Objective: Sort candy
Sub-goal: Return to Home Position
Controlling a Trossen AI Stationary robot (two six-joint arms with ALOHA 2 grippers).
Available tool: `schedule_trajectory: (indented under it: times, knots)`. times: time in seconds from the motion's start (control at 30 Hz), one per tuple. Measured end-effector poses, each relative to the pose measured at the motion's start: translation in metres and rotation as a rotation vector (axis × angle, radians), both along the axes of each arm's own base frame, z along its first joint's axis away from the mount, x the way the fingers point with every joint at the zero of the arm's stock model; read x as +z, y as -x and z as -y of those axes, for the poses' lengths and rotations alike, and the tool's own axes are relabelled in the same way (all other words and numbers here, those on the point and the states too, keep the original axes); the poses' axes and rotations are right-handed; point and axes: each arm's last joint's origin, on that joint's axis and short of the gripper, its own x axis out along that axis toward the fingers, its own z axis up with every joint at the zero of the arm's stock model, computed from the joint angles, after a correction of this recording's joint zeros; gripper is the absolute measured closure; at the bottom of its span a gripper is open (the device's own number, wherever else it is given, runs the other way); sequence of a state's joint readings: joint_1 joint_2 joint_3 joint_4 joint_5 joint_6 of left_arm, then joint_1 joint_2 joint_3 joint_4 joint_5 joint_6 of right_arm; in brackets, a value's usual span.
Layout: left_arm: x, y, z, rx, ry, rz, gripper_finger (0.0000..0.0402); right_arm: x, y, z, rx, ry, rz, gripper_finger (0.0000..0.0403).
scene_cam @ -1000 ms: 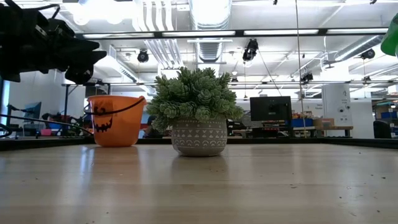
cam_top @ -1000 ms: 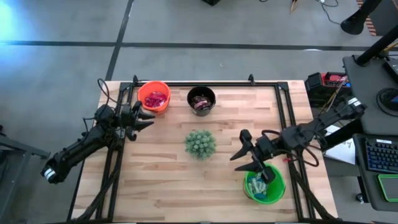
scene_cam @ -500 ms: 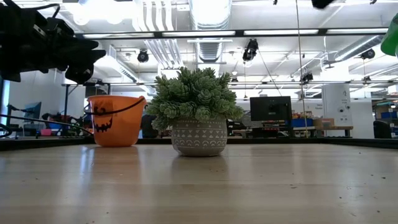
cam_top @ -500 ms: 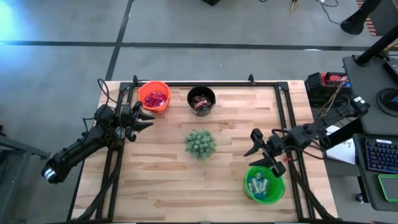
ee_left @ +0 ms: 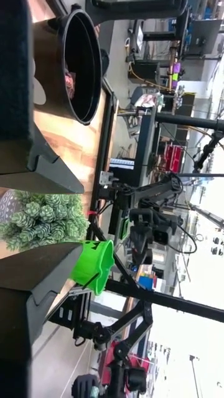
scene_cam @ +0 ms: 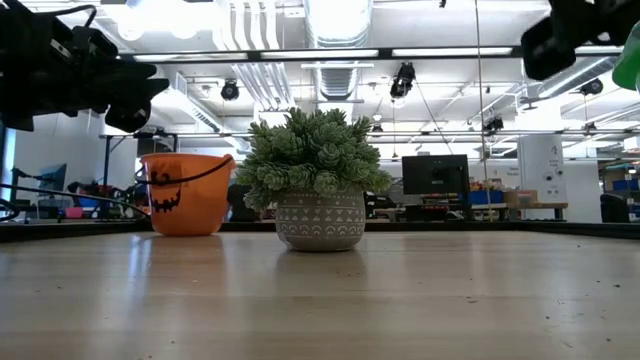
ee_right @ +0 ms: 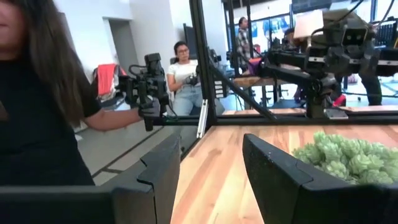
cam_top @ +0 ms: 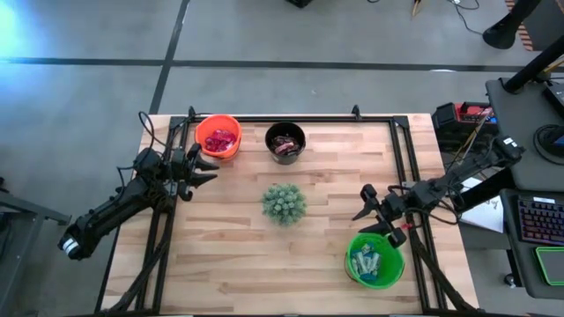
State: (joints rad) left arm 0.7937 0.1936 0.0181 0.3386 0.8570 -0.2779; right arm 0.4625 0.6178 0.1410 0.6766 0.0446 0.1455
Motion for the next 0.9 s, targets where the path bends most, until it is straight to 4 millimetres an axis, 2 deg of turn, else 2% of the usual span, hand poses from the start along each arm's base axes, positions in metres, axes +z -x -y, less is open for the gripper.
schedule_trajectory:
  times: [0.3, 0.5, 0.9]
  knots:
    - [0.000, 0.000, 0.000, 0.001, -0.005, -0.001, 0.0283, -0.020, 0.016, 0.008, -0.006, -0.004, 0.092, 0.0236]
    - [0.000, 0.000, 0.000, 0.000, -0.004, -0.002, 0.0283, -0.019, 0.018, 0.007, 0.035, 0.035, 0.121, 0.0236]
    - [-0.001, 0.000, 0.000, -0.002, 0.032, -0.010, 0.0283, -0.030, 0.016, 0.007, 0.057, -0.091, -0.067, 0.0236]
